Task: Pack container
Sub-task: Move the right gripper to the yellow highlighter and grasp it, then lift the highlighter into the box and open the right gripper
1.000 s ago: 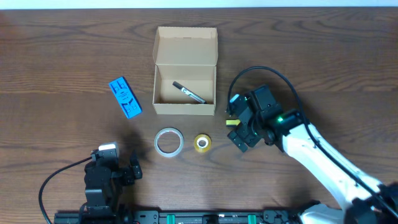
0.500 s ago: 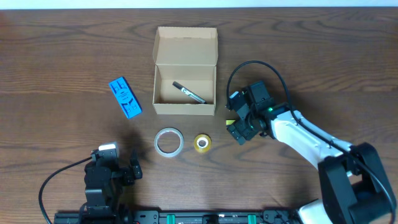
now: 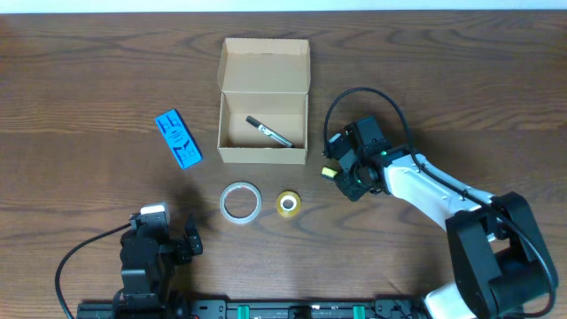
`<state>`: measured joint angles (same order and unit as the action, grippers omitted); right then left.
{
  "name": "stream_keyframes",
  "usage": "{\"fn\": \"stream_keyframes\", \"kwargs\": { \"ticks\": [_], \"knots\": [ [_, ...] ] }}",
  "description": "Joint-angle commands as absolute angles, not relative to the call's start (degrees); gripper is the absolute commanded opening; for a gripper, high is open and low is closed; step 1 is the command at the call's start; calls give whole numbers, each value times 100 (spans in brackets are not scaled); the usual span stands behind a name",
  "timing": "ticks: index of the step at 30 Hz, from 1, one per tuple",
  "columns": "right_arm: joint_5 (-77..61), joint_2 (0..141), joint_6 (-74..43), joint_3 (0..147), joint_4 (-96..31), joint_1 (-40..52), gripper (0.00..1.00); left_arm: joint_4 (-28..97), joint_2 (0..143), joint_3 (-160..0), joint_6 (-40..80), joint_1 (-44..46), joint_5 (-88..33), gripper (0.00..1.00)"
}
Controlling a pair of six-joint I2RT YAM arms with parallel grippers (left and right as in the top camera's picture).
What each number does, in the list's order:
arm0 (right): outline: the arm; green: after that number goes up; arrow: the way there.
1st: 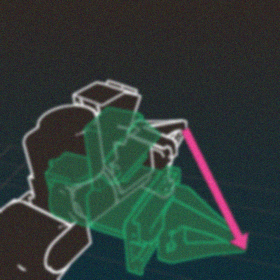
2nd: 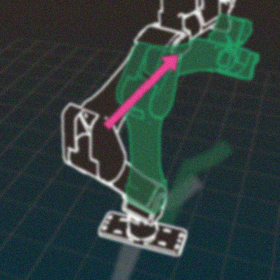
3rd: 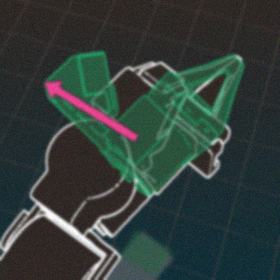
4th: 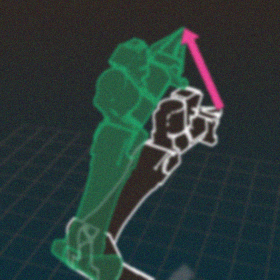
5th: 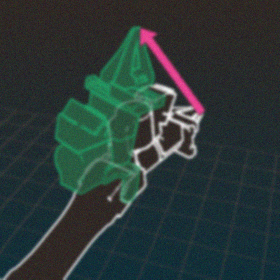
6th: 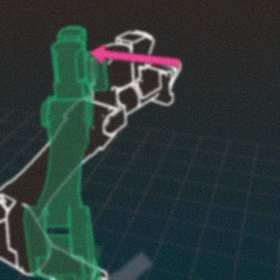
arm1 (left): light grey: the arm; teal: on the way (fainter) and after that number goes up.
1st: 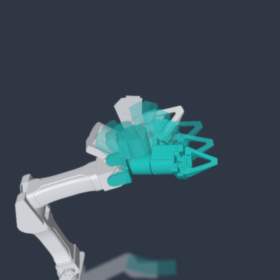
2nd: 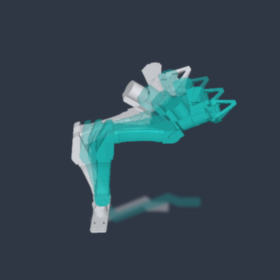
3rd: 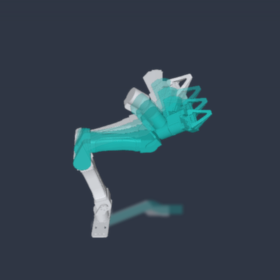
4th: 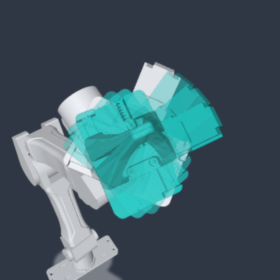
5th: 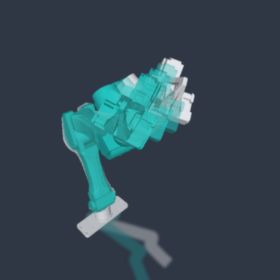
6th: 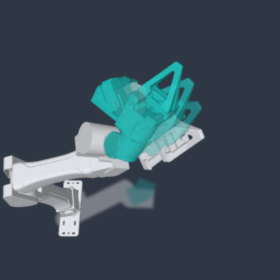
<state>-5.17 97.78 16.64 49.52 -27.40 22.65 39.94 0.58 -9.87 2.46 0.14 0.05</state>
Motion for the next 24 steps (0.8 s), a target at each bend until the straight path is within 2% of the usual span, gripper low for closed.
{"fn": "stream_keyframes", "kwargs": {
  "ticks": [1, 11, 24],
  "knots": [
    [-436, 9913, 1411, 4901, -2906, 2204, 34, 4010, 21, -910, 123, 45, 58, 96],
    [-460, 9776, 720, 4917, -2985, 2206, 12, 4010, 21, -910, 126, 45, 58, 95],
    [-480, 8217, 624, 5634, -3651, 2244, 1, 4010, 21, -910, 126, 45, 58, 95]
  ]
}}
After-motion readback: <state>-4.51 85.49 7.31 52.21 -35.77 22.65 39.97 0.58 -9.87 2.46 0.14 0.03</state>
